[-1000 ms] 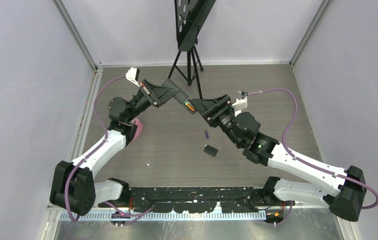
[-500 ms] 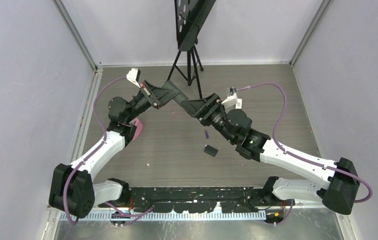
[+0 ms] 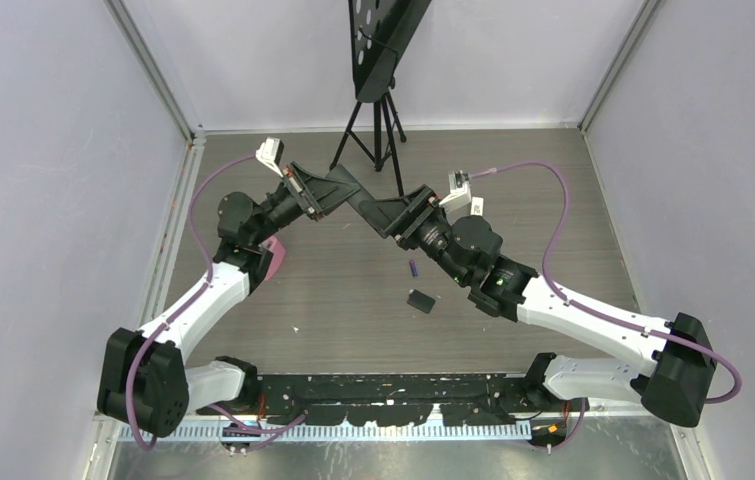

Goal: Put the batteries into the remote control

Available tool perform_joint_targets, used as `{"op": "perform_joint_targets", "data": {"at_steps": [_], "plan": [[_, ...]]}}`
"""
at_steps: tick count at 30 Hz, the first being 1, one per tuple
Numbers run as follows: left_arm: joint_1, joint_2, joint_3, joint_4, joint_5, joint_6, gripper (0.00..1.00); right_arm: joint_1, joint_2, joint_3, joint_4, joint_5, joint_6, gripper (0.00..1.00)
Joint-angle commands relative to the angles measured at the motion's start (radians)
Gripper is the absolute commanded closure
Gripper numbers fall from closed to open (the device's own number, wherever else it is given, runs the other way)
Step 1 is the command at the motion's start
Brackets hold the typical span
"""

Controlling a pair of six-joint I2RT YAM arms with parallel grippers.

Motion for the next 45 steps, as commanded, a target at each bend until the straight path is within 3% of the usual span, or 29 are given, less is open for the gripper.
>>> {"op": "perform_joint_targets", "data": {"at_steps": [1,14,29,37,45], "plan": [[0.002,-0.029,0.045,0.013,0.019,0.016,1.0,0.0,0.008,0.043,0.059,-0.009,-0.023,0.32],[0.002,-0.037,0.044,0.004,0.013,0.02,1.0,0.0,0.009,0.043,0.06,-0.012,-0.021,0.51],[0.003,-0.056,0.061,0.004,-0.015,0.005,1.0,0.0,0.011,0.034,0.078,-0.023,-0.01,0.64],[0.002,-0.044,0.066,0.013,-0.049,-0.08,1.0,0.0,0.014,0.008,0.138,-0.078,-0.051,0.79],[0.003,-0.046,0.085,0.002,-0.058,-0.131,1.0,0.0,-0.012,-0.072,0.198,-0.118,-0.08,0.85]]}}
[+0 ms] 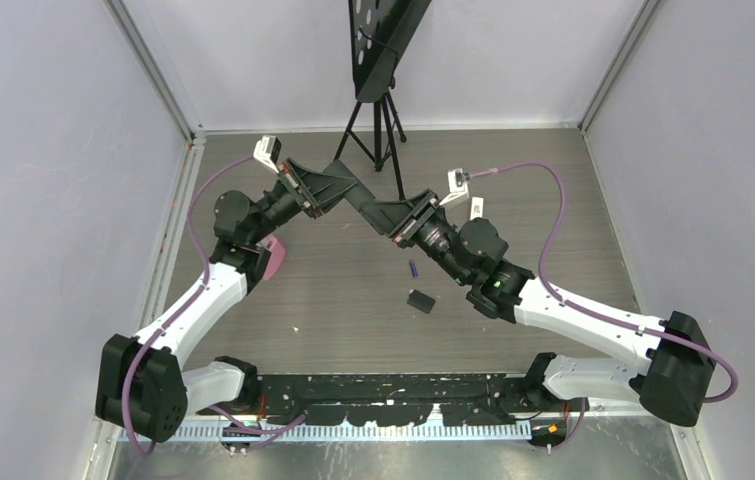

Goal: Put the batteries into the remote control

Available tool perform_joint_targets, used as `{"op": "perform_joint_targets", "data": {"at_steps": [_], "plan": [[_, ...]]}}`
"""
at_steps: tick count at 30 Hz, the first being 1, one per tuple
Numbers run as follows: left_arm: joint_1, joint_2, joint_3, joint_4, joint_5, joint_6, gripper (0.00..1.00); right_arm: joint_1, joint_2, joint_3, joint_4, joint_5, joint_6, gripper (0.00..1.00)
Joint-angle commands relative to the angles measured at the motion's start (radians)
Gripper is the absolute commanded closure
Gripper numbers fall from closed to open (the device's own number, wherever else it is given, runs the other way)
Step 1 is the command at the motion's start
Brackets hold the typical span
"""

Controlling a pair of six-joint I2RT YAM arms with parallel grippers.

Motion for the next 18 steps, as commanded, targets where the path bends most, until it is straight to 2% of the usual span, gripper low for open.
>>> {"op": "perform_joint_targets", "data": {"at_steps": [1,7,9,10,12,14,18], "plan": [[0.003,-0.022,0.064,0.029,-0.036,-0.021,1.0,0.007,-0.027,-0.051,0.046,-0.047,-0.04,0.86],[0.003,-0.022,0.059,0.036,-0.04,-0.034,1.0,0.007,-0.032,-0.088,0.086,-0.052,-0.028,0.91],[0.003,-0.021,0.055,0.042,-0.039,-0.04,1.0,0.006,-0.027,-0.089,0.1,-0.059,-0.029,0.89],[0.002,-0.021,0.054,0.043,-0.037,-0.039,1.0,0.007,-0.025,-0.087,0.102,-0.059,-0.025,0.83],[0.003,-0.021,0.049,0.045,-0.031,-0.034,1.0,0.007,-0.027,-0.085,0.1,-0.048,-0.019,0.63],[0.003,-0.022,0.04,0.043,-0.024,-0.021,1.0,0.007,-0.036,-0.08,0.099,-0.031,-0.016,0.49],[0.002,-0.019,0.012,0.037,-0.013,0.014,1.0,0.0,-0.055,-0.064,0.079,-0.005,-0.011,0.36]]}}
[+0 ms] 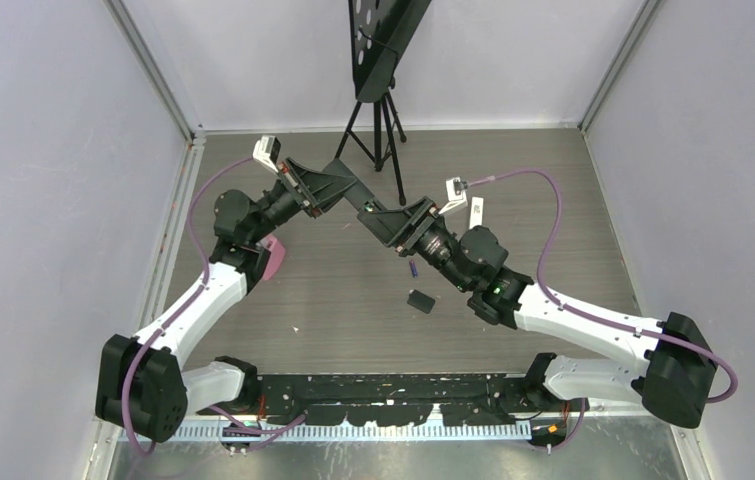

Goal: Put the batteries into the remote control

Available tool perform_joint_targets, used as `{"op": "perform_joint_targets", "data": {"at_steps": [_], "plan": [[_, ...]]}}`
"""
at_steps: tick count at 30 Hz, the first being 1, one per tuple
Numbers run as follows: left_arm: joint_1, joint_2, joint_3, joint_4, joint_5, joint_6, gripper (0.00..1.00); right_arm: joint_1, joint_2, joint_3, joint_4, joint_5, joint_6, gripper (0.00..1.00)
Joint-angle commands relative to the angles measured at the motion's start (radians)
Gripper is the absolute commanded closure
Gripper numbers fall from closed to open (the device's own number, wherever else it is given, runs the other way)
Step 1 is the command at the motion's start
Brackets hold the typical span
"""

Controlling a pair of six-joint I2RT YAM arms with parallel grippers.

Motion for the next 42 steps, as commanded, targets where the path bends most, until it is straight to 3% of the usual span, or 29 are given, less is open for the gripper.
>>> {"op": "perform_joint_targets", "data": {"at_steps": [1,7,12,15,25,30,42], "plan": [[0.004,-0.018,0.003,0.053,-0.002,0.038,1.0,-0.004,-0.04,0.018,0.01,0.023,0.0,0.34],[0.004,-0.004,-0.016,0.063,0.008,0.05,1.0,-0.016,-0.057,0.019,0.027,0.015,-0.001,0.27],[0.004,-0.003,-0.021,0.064,0.014,0.064,1.0,-0.023,-0.082,0.007,0.012,0.042,0.017,0.29],[0.003,-0.003,-0.024,0.065,0.014,0.066,1.0,-0.026,-0.088,0.0,-0.006,0.065,0.03,0.35],[0.004,-0.011,-0.024,0.067,-0.003,0.055,1.0,-0.028,-0.073,-0.008,-0.025,0.08,0.048,0.74],[0.004,-0.009,-0.022,0.071,-0.029,0.029,1.0,-0.028,-0.041,0.022,-0.066,0.026,-0.025,0.91],[0.004,-0.019,-0.002,0.053,-0.113,-0.021,1.0,-0.026,0.054,0.005,-0.162,-0.132,-0.183,0.98]]}}
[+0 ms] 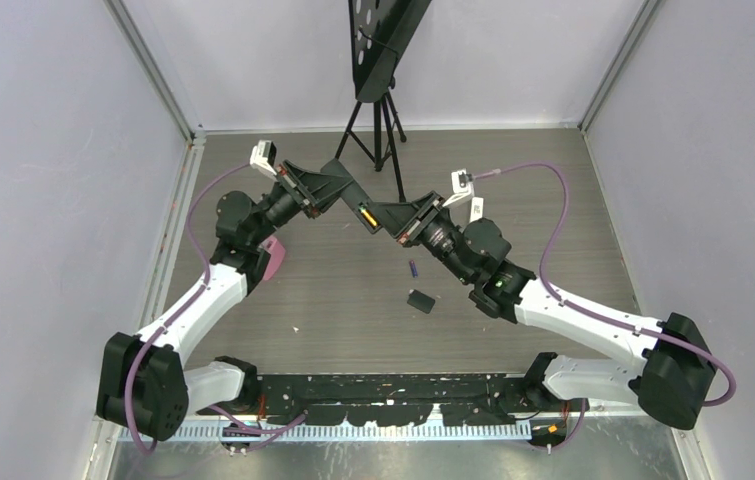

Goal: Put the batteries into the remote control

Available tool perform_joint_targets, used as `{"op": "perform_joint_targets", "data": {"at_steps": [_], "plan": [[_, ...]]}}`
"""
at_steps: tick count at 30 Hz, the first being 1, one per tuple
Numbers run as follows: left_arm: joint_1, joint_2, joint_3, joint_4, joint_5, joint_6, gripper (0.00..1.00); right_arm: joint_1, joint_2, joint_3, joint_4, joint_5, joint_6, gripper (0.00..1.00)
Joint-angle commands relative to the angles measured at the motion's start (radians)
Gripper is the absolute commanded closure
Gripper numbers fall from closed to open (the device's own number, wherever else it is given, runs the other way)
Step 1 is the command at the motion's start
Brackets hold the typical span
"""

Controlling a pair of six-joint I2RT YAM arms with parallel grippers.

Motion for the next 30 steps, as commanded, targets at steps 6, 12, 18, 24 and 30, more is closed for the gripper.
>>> {"op": "perform_joint_targets", "data": {"at_steps": [6,12,18,24,30], "plan": [[-0.005,-0.026,0.022,0.046,-0.081,-0.026,1.0,0.018,0.052,-0.018,-0.178,-0.197,-0.203,0.87],[-0.005,-0.034,0.017,0.03,-0.087,-0.013,1.0,0.018,0.058,-0.013,-0.184,-0.221,-0.246,0.79],[-0.005,-0.047,0.016,0.001,-0.093,0.008,1.0,0.018,0.07,0.004,-0.211,-0.233,-0.273,0.71],[-0.005,-0.049,0.011,-0.005,-0.092,0.022,1.0,0.018,0.058,0.01,-0.236,-0.198,-0.27,0.61],[-0.005,-0.07,0.001,-0.037,-0.064,0.115,1.0,0.017,-0.032,0.013,-0.321,-0.025,-0.24,0.55]]}}
